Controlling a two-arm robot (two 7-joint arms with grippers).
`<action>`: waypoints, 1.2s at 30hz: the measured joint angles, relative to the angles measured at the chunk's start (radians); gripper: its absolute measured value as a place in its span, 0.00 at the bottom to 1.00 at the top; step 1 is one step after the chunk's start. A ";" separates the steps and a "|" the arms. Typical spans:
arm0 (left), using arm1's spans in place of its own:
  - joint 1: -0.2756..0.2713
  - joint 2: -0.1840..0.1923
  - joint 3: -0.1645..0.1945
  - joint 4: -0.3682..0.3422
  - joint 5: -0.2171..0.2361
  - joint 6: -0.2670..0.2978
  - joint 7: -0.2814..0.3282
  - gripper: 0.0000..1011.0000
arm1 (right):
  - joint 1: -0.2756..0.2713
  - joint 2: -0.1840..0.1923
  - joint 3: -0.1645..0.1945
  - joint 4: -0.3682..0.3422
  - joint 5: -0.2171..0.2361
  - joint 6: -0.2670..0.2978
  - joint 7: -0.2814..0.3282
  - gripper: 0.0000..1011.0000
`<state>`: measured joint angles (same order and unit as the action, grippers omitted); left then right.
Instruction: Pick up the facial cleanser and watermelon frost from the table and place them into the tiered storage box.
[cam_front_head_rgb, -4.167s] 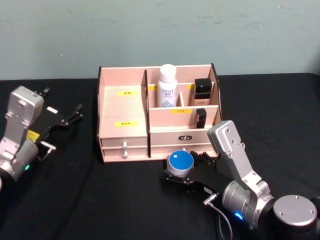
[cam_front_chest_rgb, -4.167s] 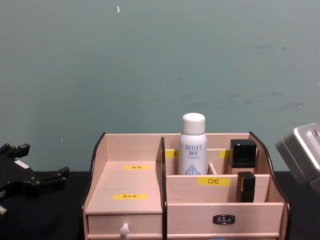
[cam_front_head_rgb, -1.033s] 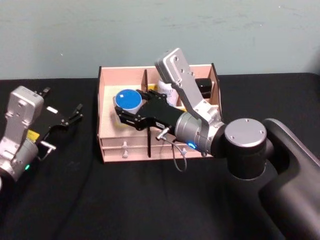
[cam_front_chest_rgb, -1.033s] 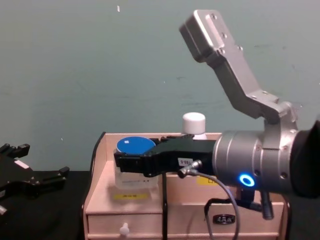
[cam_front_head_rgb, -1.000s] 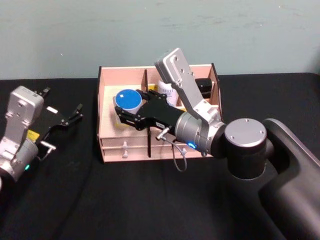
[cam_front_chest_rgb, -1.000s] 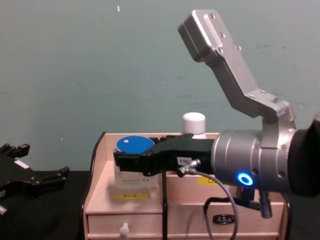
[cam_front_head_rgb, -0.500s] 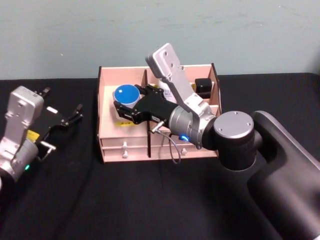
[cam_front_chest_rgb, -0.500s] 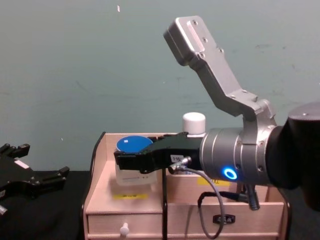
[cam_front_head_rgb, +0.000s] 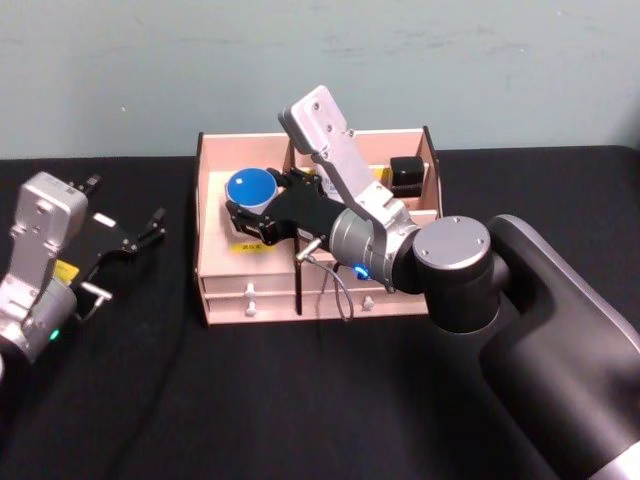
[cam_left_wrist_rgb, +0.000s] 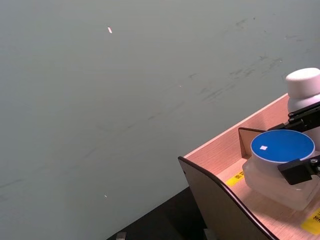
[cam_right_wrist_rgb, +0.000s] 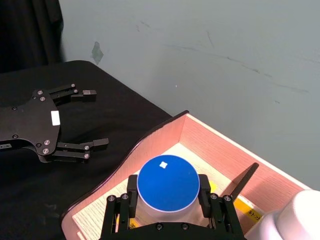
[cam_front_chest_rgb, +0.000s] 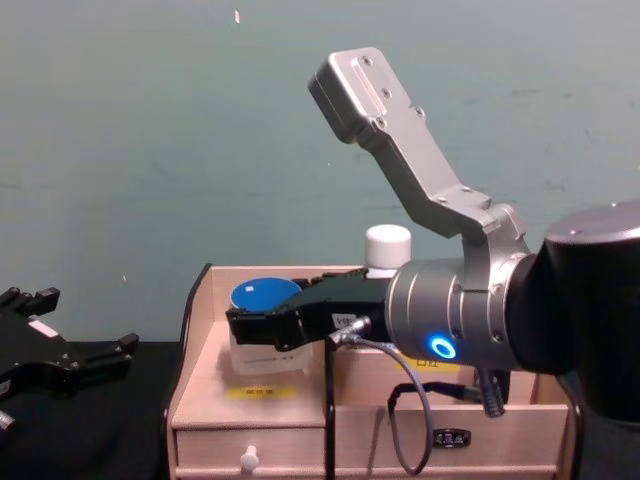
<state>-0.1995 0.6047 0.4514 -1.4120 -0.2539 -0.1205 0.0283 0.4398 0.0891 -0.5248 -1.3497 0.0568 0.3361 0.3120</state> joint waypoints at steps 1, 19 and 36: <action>0.000 0.000 0.000 0.000 0.000 0.000 0.000 0.99 | 0.000 0.000 0.000 0.000 0.000 0.000 0.000 0.71; 0.000 0.000 0.000 0.000 0.000 0.000 0.000 0.99 | 0.000 0.002 0.001 -0.003 0.002 0.000 0.001 0.91; 0.000 0.000 0.000 0.000 0.000 0.000 0.000 0.99 | -0.012 0.010 0.013 -0.034 -0.003 -0.043 0.010 0.99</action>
<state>-0.1995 0.6047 0.4514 -1.4120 -0.2539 -0.1205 0.0283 0.4276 0.0986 -0.5118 -1.3832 0.0534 0.2936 0.3222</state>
